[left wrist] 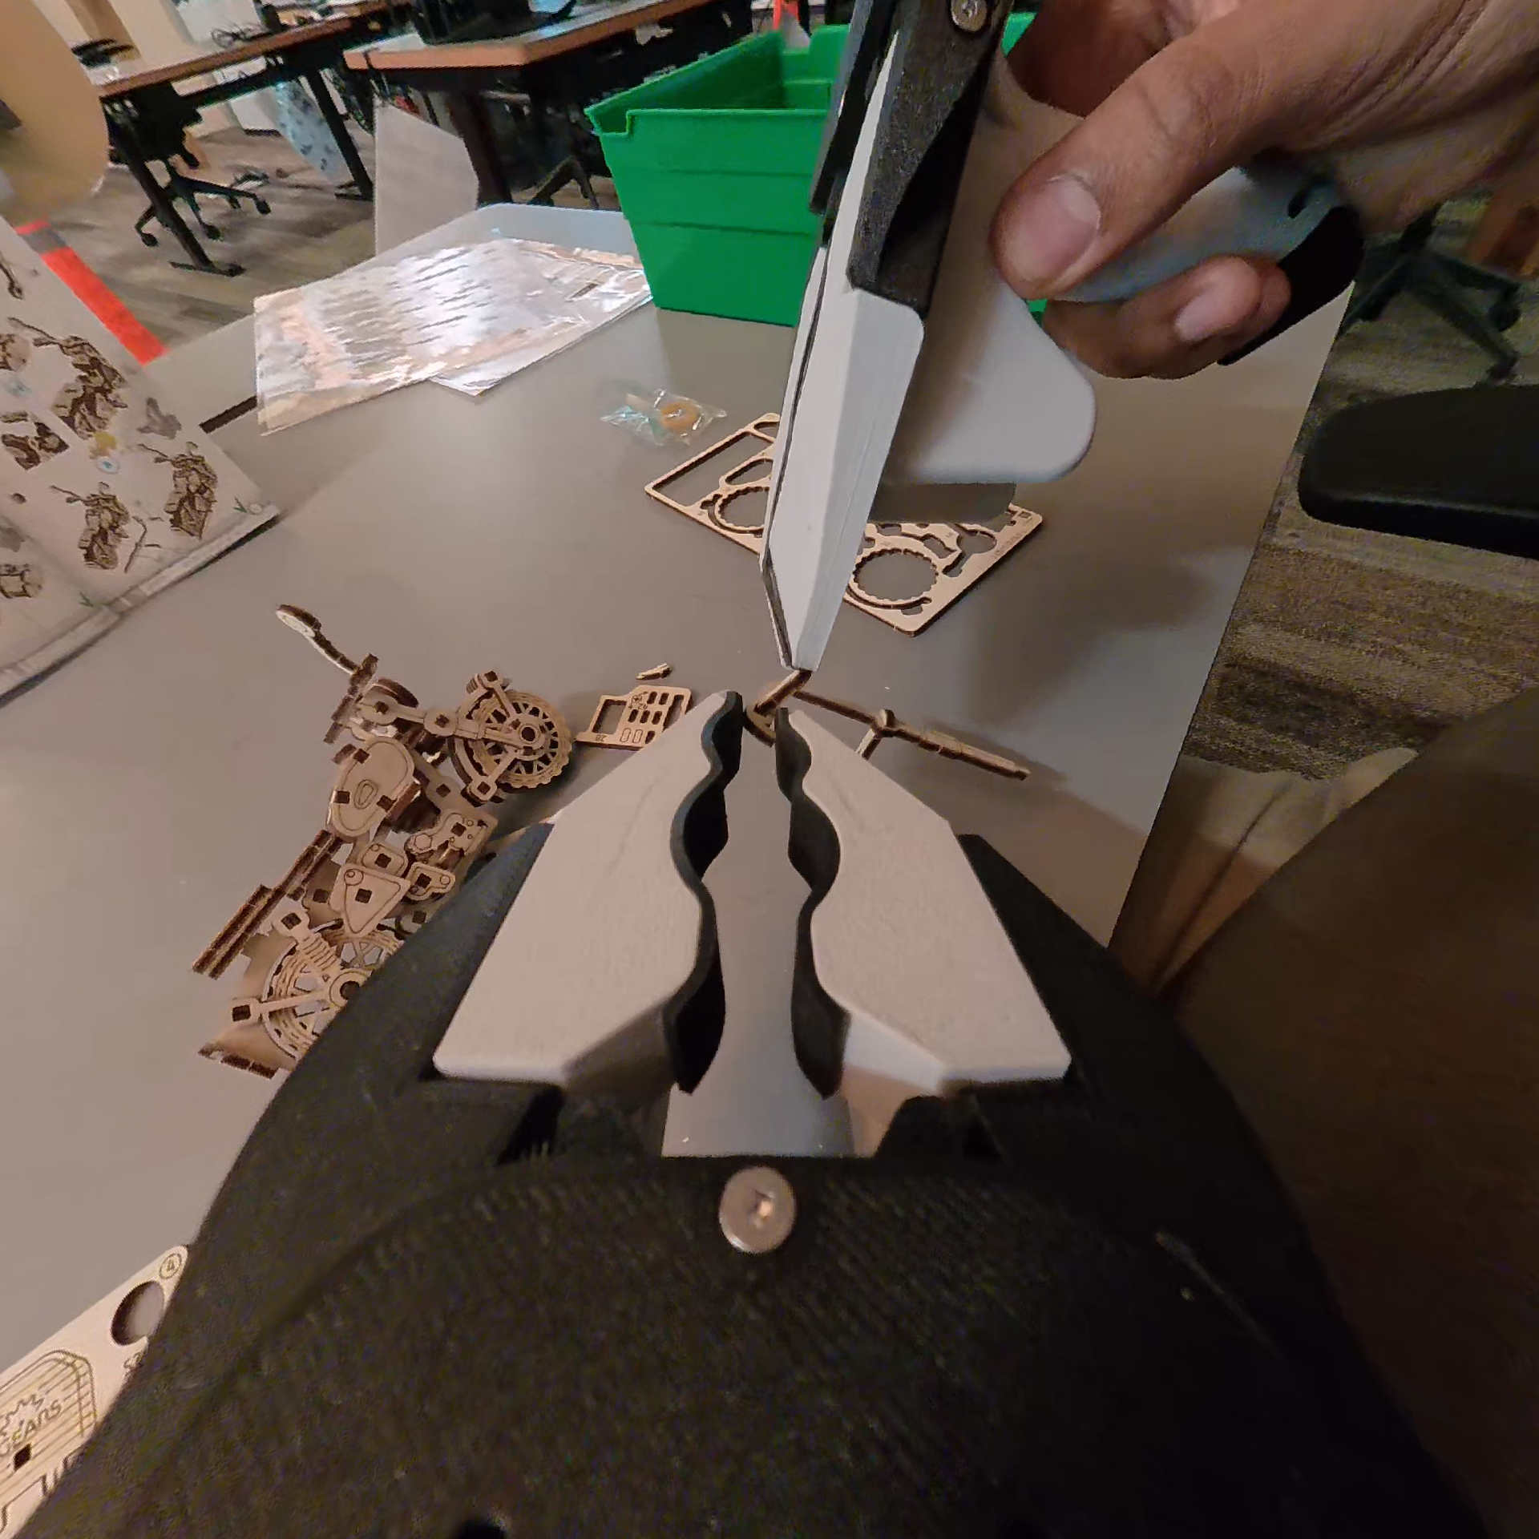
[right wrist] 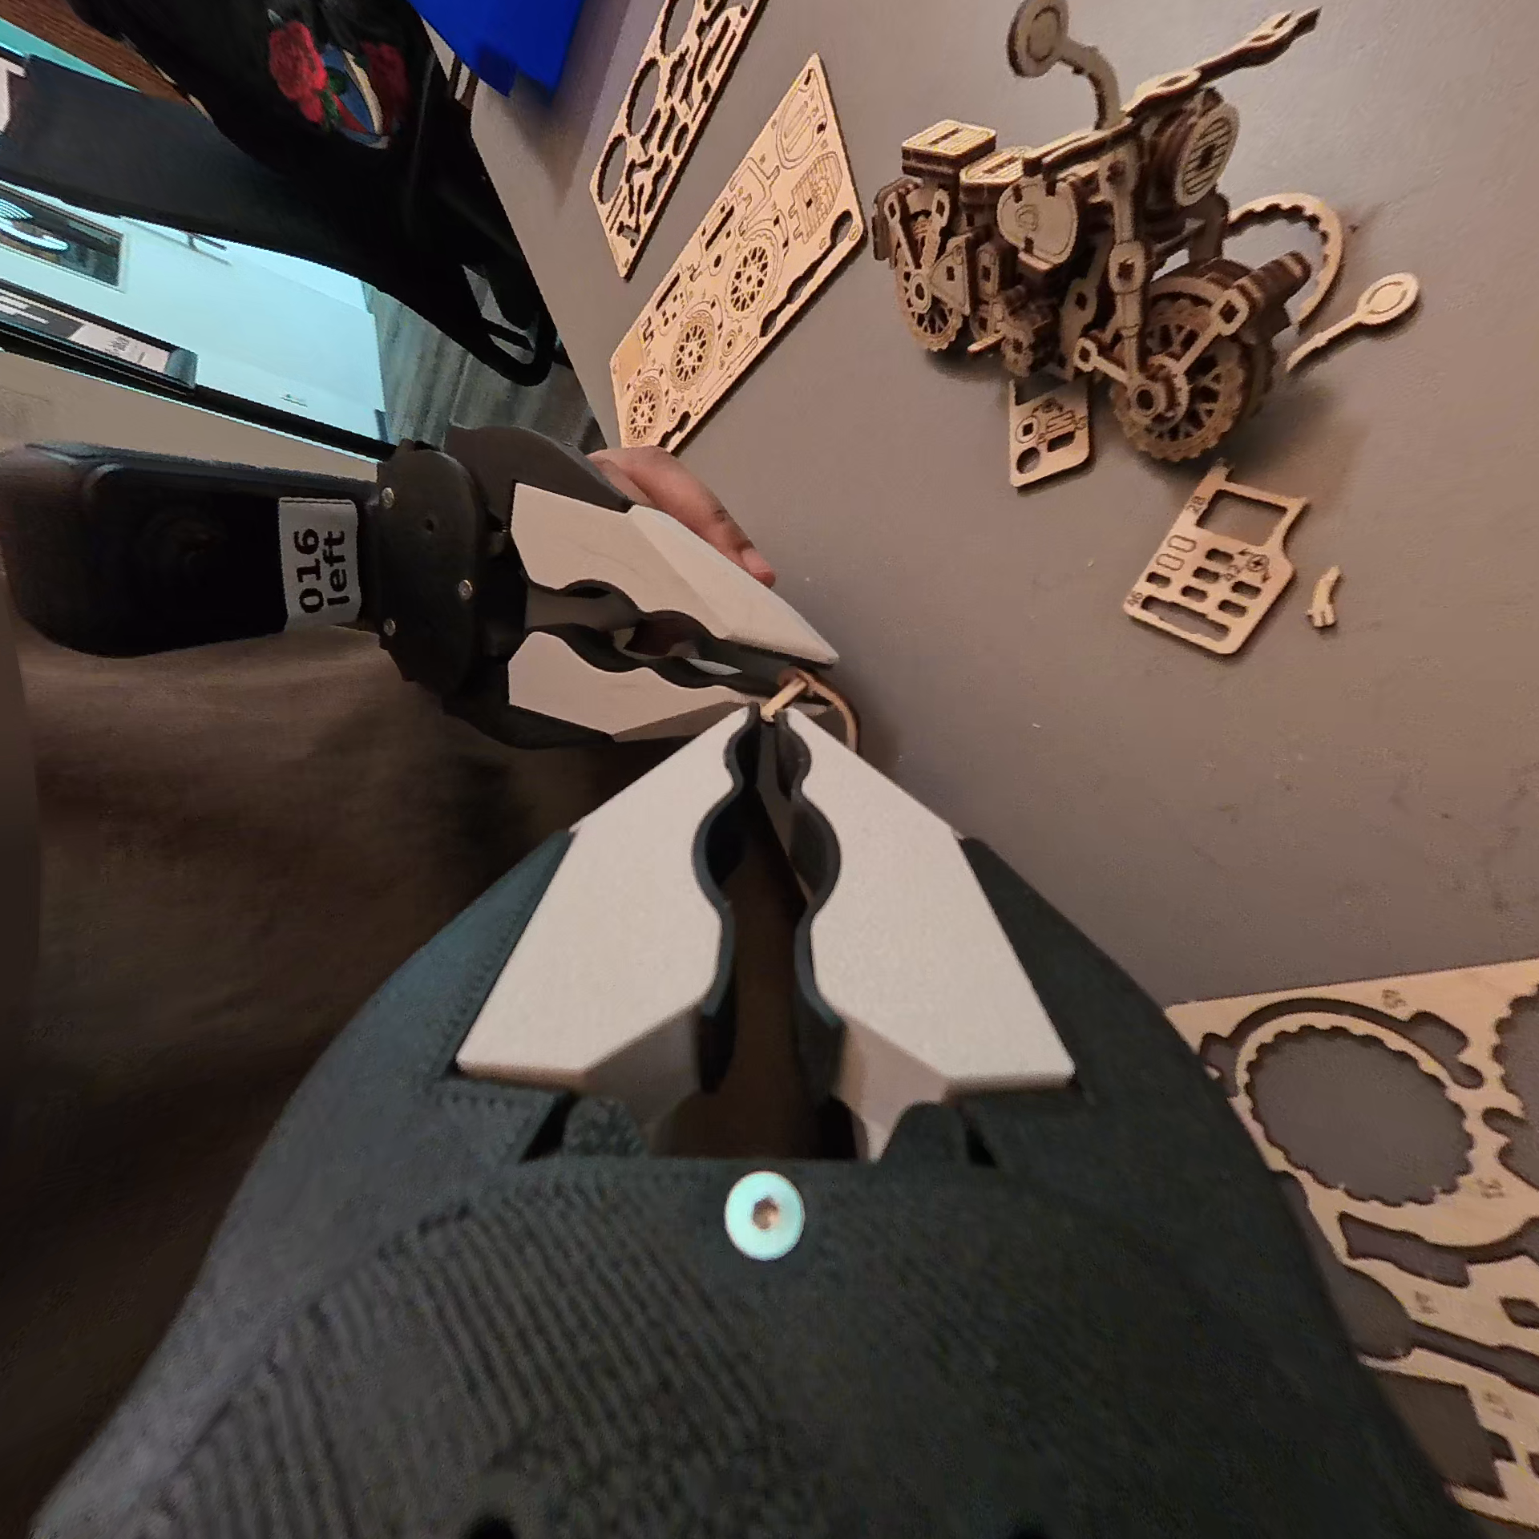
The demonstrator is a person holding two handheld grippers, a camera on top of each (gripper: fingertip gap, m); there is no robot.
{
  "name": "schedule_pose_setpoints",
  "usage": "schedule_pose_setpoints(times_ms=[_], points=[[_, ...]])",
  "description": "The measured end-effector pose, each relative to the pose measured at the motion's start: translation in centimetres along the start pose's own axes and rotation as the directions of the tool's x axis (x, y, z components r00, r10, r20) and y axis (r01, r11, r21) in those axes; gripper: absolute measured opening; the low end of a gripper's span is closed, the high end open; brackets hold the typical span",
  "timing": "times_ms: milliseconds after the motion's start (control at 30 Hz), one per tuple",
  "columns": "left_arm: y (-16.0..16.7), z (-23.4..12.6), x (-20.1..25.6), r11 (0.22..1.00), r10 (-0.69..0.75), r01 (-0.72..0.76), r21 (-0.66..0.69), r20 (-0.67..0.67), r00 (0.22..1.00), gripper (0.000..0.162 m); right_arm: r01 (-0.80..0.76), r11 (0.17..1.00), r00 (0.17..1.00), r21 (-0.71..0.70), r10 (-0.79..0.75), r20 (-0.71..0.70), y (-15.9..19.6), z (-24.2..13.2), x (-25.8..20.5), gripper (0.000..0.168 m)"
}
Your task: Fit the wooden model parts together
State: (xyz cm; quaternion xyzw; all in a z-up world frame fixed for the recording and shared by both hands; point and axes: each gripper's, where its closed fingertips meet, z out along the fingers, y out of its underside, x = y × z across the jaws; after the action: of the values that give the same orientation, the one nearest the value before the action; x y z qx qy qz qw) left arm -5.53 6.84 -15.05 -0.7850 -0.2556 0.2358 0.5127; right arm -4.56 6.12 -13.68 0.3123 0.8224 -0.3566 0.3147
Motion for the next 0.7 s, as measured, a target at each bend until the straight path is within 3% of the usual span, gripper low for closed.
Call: schedule_pose_setpoints(times_ms=[333,700], points=[[-0.18,-0.05,0.68,0.998,0.067,-0.067,0.013,-0.006,0.998,0.005,-0.023,1.000,0.998,0.011,0.022,0.053,-0.07,-0.19,-0.40,0.000],[-0.71,-0.41,0.22,0.998,-0.028,0.029,0.052,-0.035,0.999,0.005,-0.061,0.997,0.989,0.041,0.055,0.136,-0.34,-0.46,-0.47,0.000]])
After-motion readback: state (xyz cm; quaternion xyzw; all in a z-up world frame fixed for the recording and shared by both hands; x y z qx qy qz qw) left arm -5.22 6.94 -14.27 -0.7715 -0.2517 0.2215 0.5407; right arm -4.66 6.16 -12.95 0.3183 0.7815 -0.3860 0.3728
